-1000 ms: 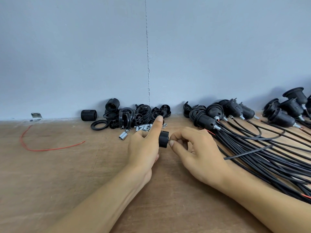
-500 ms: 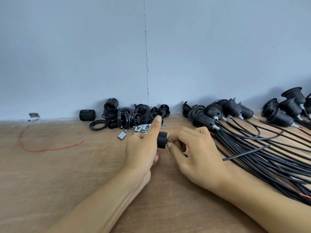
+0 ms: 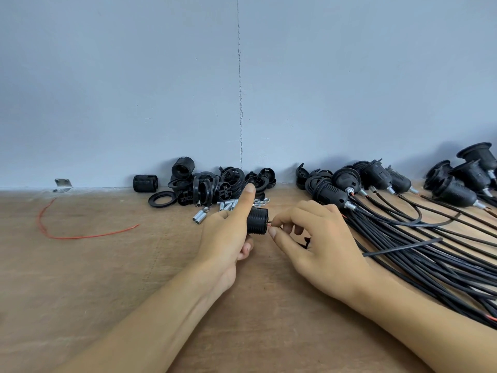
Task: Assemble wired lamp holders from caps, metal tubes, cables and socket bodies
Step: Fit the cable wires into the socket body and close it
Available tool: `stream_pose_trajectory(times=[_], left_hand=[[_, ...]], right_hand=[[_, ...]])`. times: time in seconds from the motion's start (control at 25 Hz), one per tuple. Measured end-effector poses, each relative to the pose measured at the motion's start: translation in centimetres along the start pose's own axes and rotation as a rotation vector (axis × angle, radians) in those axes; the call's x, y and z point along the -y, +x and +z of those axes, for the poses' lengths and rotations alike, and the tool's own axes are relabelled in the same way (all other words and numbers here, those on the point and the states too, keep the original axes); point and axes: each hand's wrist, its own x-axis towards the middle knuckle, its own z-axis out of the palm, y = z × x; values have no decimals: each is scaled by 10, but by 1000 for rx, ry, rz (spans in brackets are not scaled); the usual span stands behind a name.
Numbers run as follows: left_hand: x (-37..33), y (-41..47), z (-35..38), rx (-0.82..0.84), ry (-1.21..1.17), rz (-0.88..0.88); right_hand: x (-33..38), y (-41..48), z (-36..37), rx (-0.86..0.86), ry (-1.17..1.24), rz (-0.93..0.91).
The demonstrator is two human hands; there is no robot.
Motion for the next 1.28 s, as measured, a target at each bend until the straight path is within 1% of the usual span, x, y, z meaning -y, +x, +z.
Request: stream_pose_trajectory(times=[0.48,0.72,0.96,1.28], left_hand=[[7,1,2,-36,7,50],[5,-2,5,-61,50,41],[5,-5,8,-106,43,49],[9,-10,12,-123,10,148]], right_hand=[[2,3,-1,49,199,122],[5,3,1,28,178,94],[5,3,2,17,174,85],[4,1,3,15,239,184]])
